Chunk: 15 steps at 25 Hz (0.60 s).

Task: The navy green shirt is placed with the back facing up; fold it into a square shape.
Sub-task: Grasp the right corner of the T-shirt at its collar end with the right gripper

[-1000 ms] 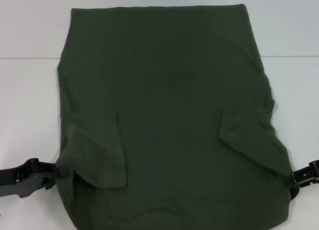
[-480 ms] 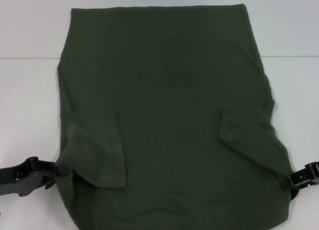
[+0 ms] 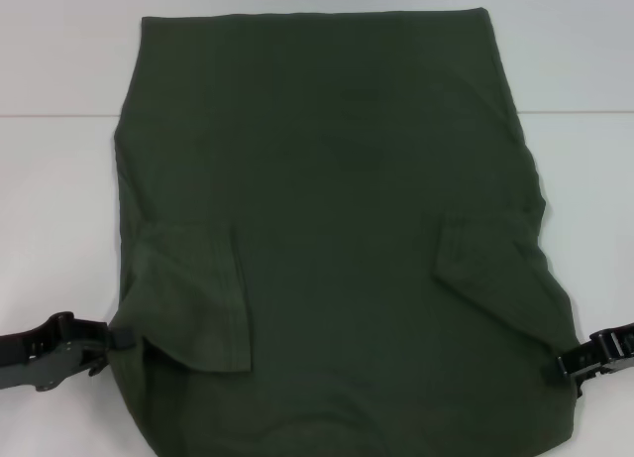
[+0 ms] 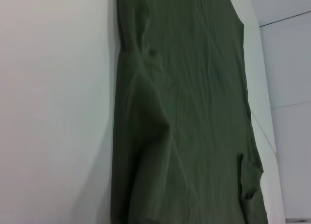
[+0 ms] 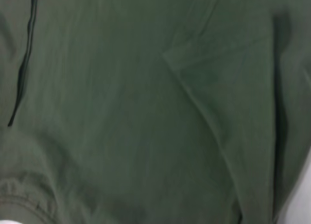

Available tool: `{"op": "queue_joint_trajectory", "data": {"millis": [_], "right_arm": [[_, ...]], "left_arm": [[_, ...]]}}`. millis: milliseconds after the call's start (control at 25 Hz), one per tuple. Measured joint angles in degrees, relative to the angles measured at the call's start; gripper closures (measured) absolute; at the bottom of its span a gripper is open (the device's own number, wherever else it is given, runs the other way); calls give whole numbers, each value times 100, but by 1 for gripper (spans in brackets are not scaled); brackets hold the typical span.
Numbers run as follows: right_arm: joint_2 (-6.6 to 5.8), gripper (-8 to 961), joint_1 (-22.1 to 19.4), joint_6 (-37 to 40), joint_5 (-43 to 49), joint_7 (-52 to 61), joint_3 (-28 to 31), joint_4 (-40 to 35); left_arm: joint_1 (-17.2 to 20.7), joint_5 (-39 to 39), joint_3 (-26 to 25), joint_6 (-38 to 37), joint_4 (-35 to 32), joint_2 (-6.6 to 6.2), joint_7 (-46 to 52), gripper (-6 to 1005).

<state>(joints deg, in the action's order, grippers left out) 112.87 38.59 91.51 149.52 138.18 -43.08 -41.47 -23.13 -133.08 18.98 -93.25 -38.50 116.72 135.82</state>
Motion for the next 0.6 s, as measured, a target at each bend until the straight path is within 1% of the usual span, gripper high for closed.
{"op": "queue_joint_trajectory", "data": {"millis": [120, 280, 600], "right_arm": [[24, 370, 44, 15, -1, -44, 0, 91], [24, 371, 84, 29, 10, -62, 1, 148], [41, 508, 128, 34, 10, -73, -47, 199]], "left_arm": [[7, 2, -7, 0, 0, 0, -2, 967], [8, 2, -32, 0, 0, 0, -15, 967], [14, 2, -53, 0, 0, 0, -21, 968]]}}
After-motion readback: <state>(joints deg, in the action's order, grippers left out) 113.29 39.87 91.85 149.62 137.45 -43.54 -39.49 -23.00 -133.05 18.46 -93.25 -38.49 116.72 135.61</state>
